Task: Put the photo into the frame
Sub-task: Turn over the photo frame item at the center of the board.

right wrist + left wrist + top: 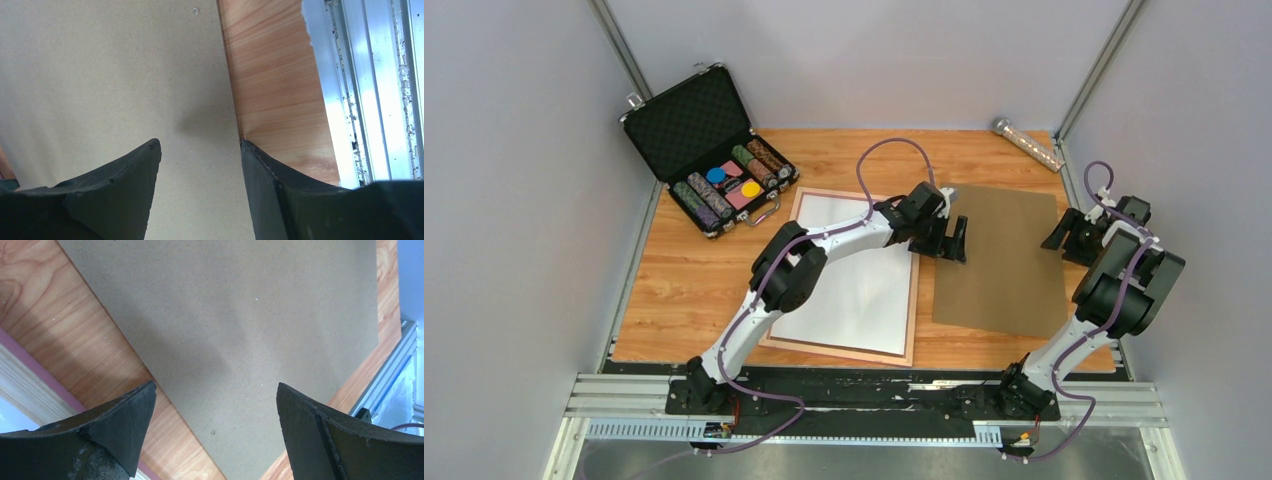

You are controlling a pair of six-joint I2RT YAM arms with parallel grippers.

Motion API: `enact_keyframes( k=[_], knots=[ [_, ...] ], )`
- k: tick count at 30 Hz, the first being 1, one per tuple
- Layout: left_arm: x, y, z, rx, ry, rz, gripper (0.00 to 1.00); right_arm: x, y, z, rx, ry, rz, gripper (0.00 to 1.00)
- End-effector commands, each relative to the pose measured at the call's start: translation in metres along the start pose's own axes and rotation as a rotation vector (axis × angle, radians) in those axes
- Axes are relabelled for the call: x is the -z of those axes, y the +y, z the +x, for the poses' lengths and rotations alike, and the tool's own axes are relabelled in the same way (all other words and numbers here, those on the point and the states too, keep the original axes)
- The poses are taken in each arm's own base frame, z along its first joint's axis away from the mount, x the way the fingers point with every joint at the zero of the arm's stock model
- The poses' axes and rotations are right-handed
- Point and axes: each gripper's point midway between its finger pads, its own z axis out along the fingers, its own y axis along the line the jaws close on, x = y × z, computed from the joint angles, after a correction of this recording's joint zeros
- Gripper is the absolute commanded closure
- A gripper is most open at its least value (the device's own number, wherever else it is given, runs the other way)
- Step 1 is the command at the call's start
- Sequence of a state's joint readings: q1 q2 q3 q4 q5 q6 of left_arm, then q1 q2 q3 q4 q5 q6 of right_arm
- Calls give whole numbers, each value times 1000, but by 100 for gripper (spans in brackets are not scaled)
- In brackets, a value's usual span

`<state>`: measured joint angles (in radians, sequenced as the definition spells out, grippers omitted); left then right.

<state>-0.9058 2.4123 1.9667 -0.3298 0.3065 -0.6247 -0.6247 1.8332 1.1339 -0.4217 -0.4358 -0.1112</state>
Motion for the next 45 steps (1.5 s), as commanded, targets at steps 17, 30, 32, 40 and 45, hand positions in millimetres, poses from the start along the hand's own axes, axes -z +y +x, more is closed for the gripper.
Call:
enact_keyframes(
  k=[17,30,32,40,45],
  knots=[
    [-6,34,43,34,131,-136,0,13,-10,26,36,44,21,37],
    [-22,9,68,74,201,16,0,23,40,37,-5,68,-241,39],
    [-22,6,68,75,201,27,0,32,50,31,-7,54,-283,39],
    [-22,7,70,75,202,29,0,66,86,12,-20,-4,-407,40],
    [-23,10,72,76,205,26,0,77,100,10,-24,-16,-446,41]
  ],
)
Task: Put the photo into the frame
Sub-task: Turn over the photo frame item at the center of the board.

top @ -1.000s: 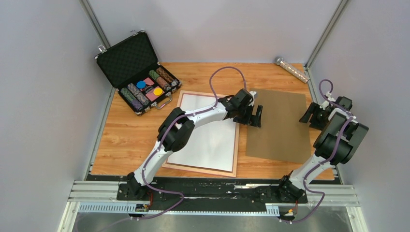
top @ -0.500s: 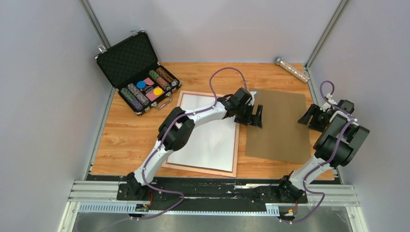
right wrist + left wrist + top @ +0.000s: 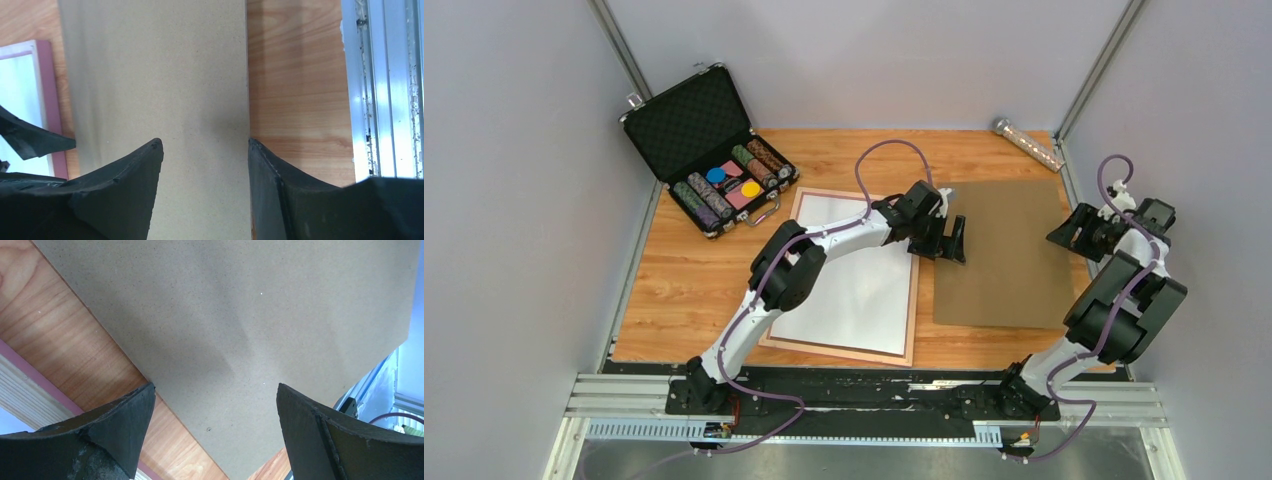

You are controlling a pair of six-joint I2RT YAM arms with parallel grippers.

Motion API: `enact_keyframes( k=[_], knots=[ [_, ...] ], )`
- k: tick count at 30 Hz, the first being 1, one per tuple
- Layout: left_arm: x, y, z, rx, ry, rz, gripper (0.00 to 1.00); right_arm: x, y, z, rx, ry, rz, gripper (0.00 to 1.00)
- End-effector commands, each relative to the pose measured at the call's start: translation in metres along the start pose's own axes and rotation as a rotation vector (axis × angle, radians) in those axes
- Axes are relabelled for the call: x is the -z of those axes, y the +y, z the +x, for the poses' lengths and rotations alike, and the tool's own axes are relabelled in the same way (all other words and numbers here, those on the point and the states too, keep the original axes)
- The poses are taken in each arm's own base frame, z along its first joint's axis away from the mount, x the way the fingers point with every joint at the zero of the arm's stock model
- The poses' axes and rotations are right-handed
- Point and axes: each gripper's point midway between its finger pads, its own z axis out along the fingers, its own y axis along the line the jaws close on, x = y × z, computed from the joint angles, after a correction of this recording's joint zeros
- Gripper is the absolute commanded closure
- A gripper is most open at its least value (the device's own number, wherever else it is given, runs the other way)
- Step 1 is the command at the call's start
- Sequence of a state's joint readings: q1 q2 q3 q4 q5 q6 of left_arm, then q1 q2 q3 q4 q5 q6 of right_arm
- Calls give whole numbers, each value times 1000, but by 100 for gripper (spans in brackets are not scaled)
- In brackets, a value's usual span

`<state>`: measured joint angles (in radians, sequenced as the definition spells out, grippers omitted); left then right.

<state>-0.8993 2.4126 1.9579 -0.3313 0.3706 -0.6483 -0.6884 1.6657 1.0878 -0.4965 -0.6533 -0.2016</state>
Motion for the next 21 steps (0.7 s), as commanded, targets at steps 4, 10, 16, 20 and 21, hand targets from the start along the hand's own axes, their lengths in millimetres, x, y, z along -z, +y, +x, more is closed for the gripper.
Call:
enact_keyframes(
  k=[4,10,16,20,21],
  knots=[
    [-26,15,62,47,164,-11,0,26,89,10,-87,40,-287,41],
    [-24,14,63,47,166,-8,0,47,109,7,-50,14,-312,41],
    [-22,14,62,40,159,-12,0,64,130,7,-7,-8,-348,41],
    [-21,13,61,38,159,-8,0,74,144,7,7,-14,-382,41],
    [-20,12,61,37,157,-6,0,77,148,7,12,-16,-391,41]
  ],
)
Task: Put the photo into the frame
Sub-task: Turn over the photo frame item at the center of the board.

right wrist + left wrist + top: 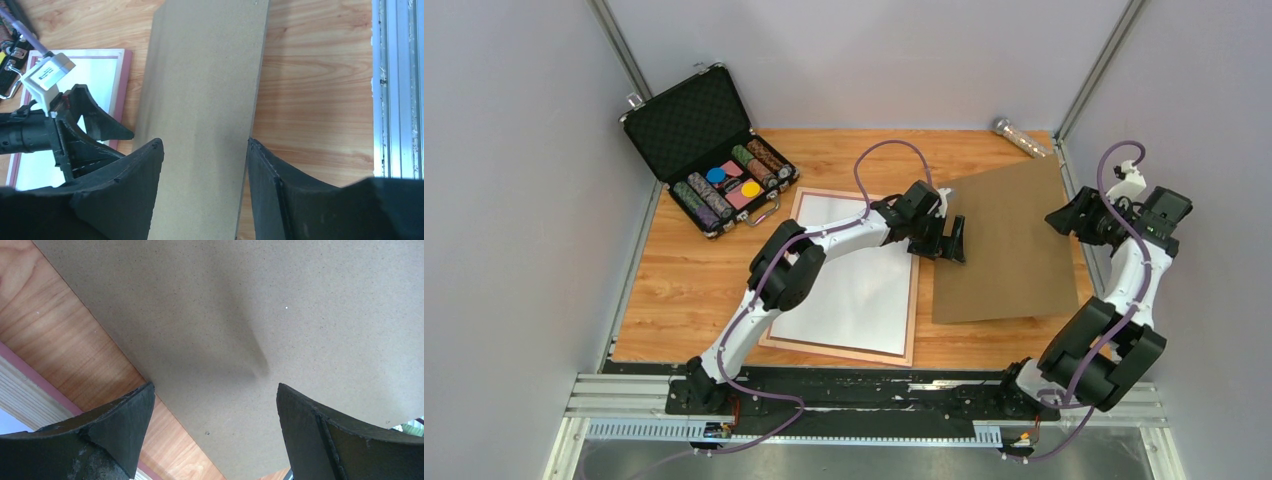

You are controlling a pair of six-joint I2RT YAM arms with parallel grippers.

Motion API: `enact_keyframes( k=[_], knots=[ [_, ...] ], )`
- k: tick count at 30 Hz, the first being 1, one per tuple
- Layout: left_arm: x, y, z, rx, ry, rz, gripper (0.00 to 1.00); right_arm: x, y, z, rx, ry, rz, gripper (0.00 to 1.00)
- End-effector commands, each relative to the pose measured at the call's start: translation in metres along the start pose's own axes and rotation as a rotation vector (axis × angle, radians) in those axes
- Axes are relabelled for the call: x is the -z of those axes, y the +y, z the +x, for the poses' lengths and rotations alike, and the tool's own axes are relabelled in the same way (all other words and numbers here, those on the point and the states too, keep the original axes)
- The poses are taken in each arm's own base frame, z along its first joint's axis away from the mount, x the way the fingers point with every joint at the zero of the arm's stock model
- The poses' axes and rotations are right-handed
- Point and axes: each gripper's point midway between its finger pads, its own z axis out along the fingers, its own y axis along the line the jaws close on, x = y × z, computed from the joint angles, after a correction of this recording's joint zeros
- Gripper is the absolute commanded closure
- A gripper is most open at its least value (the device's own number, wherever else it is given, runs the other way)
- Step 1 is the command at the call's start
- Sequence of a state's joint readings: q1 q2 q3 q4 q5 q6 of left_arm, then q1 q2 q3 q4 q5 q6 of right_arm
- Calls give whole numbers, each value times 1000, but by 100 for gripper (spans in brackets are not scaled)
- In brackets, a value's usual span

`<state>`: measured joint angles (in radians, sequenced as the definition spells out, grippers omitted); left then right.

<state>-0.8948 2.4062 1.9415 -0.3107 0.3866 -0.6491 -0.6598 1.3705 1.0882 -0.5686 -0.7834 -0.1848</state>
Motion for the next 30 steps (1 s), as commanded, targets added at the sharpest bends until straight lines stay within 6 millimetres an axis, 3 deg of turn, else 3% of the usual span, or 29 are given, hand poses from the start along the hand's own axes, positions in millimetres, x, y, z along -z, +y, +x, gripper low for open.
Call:
enact_keyframes(
  k=[1,13,30],
  knots=[
    [-20,12,61,37,159,-23,0,11,79,31,-163,126,-277,41],
    [-5,1,47,-7,117,-15,0,31,122,20,-150,114,-382,41],
    [8,-2,34,-17,84,1,0,47,159,8,-161,105,-524,41]
  ],
)
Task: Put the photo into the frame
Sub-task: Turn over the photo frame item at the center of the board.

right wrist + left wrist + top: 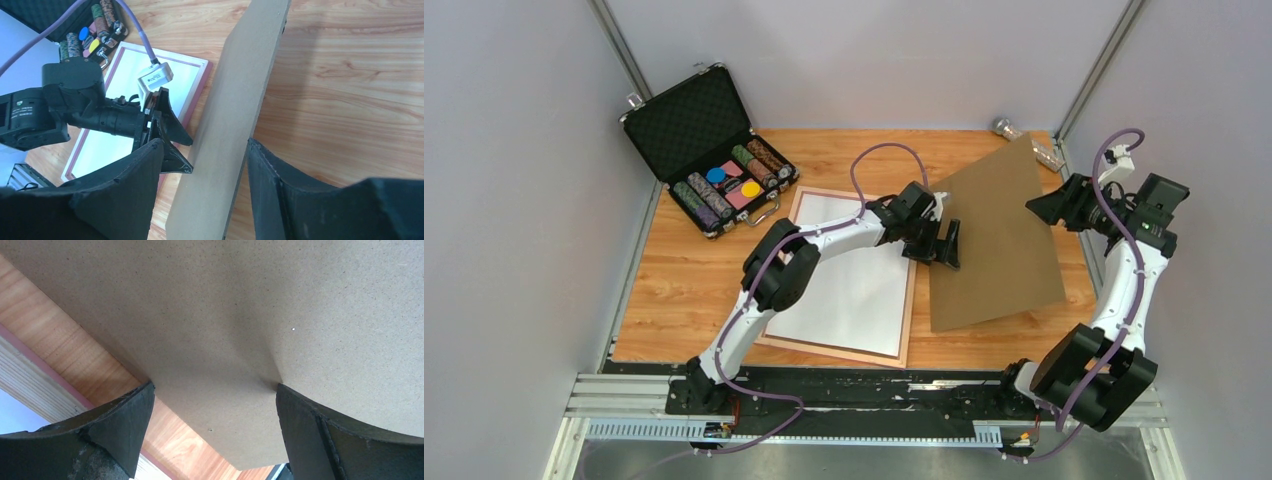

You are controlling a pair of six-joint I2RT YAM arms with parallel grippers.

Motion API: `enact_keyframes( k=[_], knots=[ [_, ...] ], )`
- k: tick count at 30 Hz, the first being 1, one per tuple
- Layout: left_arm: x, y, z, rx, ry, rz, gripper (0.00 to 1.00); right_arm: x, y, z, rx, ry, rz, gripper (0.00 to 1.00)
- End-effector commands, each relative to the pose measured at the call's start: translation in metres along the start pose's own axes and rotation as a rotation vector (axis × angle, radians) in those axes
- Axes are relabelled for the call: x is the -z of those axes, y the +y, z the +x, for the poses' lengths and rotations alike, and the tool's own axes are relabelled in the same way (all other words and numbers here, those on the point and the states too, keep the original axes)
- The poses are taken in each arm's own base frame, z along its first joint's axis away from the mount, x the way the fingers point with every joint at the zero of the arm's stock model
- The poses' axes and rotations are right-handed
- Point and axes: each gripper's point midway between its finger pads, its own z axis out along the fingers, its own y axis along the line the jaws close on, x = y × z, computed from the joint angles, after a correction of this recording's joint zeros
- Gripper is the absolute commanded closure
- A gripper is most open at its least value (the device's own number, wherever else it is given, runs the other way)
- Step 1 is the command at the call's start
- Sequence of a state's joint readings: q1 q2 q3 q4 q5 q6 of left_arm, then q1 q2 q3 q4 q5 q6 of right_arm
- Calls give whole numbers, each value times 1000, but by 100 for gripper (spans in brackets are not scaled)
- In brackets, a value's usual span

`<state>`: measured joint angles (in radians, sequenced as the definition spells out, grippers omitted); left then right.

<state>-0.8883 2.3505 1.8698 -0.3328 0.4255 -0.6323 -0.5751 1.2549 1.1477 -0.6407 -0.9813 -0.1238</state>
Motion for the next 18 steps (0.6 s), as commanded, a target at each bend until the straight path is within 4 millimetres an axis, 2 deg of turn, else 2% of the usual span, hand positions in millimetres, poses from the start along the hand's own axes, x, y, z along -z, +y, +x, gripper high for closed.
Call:
enact_keyframes(
  k=[1,18],
  knots=[
    [-8,-2,19,-23,37,-8,0,7,76,27,-236,116,-272,41],
    [12,7,-1,-58,6,19,0,16,107,28,-222,111,-388,41]
  ],
)
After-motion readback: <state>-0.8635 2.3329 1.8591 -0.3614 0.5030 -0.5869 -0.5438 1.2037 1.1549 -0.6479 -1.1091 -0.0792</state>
